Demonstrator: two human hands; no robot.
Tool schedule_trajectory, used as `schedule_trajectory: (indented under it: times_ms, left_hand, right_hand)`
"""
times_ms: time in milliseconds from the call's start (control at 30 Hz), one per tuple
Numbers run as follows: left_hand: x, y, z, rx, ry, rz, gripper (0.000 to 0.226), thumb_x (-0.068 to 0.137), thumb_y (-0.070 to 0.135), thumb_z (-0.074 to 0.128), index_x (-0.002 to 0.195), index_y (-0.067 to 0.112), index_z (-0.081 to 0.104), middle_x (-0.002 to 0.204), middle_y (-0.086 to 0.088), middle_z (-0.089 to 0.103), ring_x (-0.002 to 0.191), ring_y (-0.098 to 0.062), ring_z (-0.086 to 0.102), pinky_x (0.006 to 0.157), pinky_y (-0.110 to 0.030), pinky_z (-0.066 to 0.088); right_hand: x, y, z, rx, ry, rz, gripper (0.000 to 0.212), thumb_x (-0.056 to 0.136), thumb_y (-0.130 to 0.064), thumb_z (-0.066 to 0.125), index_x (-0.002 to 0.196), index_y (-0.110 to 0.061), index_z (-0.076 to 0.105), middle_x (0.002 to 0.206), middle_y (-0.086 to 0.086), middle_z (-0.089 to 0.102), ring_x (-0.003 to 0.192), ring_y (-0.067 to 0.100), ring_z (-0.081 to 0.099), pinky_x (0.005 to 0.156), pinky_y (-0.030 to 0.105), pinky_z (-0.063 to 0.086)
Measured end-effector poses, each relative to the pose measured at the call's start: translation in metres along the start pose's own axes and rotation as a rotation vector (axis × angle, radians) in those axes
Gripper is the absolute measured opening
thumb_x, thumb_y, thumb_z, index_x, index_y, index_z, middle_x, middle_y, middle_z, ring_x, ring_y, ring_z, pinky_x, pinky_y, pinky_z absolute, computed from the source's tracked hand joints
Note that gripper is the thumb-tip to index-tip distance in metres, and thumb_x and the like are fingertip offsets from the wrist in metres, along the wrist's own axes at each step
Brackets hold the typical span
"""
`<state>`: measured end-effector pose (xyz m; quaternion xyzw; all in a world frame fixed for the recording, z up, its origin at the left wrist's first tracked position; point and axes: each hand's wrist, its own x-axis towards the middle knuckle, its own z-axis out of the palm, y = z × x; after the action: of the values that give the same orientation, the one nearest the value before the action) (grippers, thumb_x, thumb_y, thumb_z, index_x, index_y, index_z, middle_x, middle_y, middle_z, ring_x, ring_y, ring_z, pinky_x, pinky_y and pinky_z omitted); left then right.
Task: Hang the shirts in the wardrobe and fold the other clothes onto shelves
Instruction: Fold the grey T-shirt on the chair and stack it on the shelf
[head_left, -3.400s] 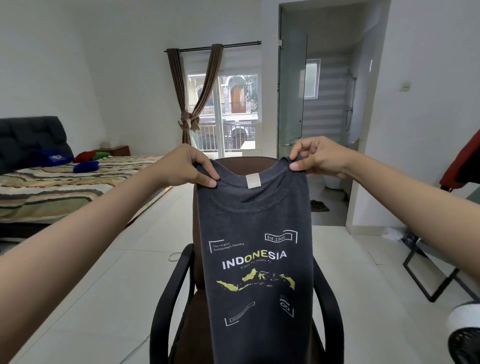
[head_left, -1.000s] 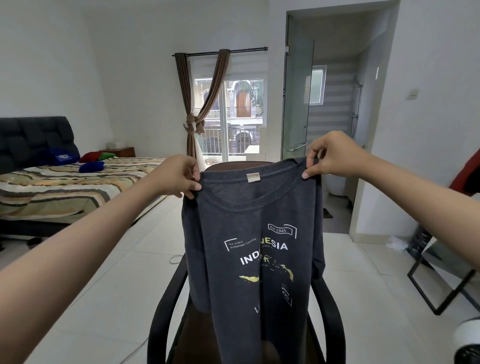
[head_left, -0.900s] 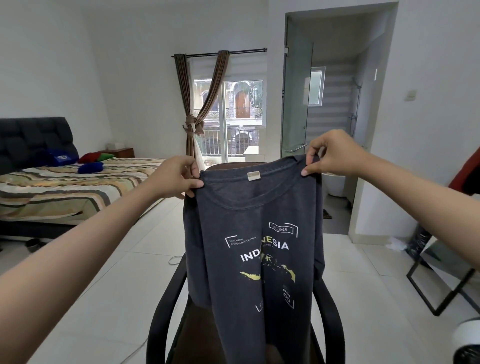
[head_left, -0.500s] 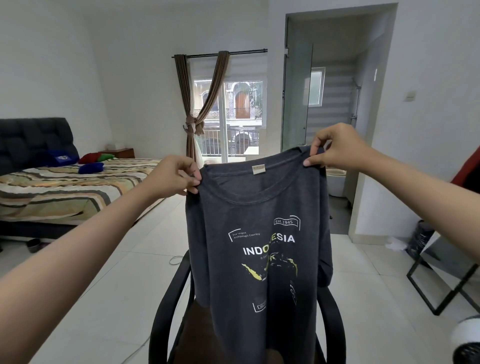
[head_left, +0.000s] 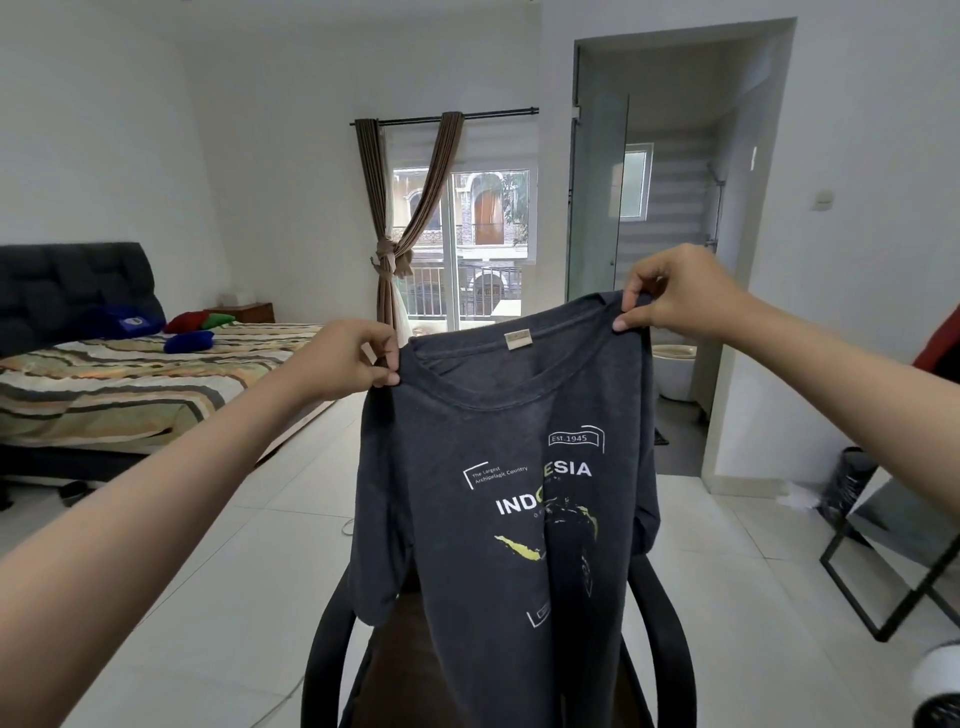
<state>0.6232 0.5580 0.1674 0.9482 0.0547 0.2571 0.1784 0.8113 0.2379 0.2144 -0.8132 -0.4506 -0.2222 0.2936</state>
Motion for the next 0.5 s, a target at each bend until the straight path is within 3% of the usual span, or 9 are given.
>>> schedule_trajectory:
  times_ms: [133,200,267,333,433,500]
  left_hand:
    - [0.001,0.001,-0.003,-0.019,-0.022,-0.039,0.016,0.075,0.005,0.075,0.073,0.017,0.066,0.087,-0.008,0.064,0.075,-0.033,0.065,0.065,-0.036,0.054]
    - [0.000,0.002,-0.003,-0.108,-0.004,-0.083,0.013,0.078,0.002,0.072,0.076,0.015,0.068,0.091,-0.014,0.064,0.079,-0.035,0.065,0.063,-0.039,0.056]
    - [0.000,0.005,-0.004,-0.230,0.026,-0.133,0.014,0.080,-0.001,0.070,0.079,0.012,0.071,0.097,-0.022,0.065,0.082,-0.031,0.063,0.067,-0.039,0.058]
    - [0.000,0.010,-0.004,-0.339,0.060,-0.160,0.016,0.081,-0.006,0.066,0.086,0.008,0.072,0.103,-0.026,0.063,0.083,-0.028,0.062,0.065,-0.032,0.058]
    - [0.003,0.016,-0.005,-0.332,0.073,-0.157,0.020,0.081,-0.009,0.064,0.096,0.003,0.072,0.104,-0.024,0.065,0.080,-0.027,0.061,0.057,-0.017,0.056]
    - [0.005,0.018,-0.006,-0.292,0.040,-0.167,0.021,0.082,-0.008,0.064,0.099,0.002,0.071,0.102,-0.024,0.067,0.080,-0.026,0.061,0.057,-0.015,0.055]
  right_hand:
    - [-0.002,0.002,0.001,0.039,-0.055,0.002,0.019,0.062,-0.012,0.088,0.067,-0.008,0.071,0.063,0.003,0.065,0.054,0.001,0.054,0.056,0.017,0.043]
    - [-0.003,0.004,0.002,0.058,-0.089,-0.004,0.016,0.064,-0.011,0.087,0.074,-0.012,0.075,0.073,0.002,0.069,0.062,-0.002,0.059,0.061,0.011,0.046]
    - [-0.005,0.005,0.003,0.066,-0.124,-0.014,0.020,0.066,-0.012,0.085,0.083,-0.018,0.077,0.082,0.001,0.069,0.070,0.006,0.062,0.067,0.020,0.051]
    - [-0.007,0.005,0.004,0.090,-0.157,-0.011,0.021,0.067,-0.011,0.085,0.083,-0.023,0.076,0.082,0.001,0.066,0.065,0.010,0.060,0.059,0.022,0.051]
    - [-0.008,0.005,0.006,0.091,-0.173,-0.012,0.020,0.067,-0.010,0.084,0.084,-0.019,0.077,0.078,-0.002,0.065,0.058,0.006,0.057,0.052,0.014,0.047]
    - [-0.009,0.007,0.007,0.088,-0.190,0.004,0.021,0.067,-0.010,0.084,0.085,-0.019,0.077,0.078,0.004,0.068,0.062,0.018,0.064,0.055,0.020,0.053]
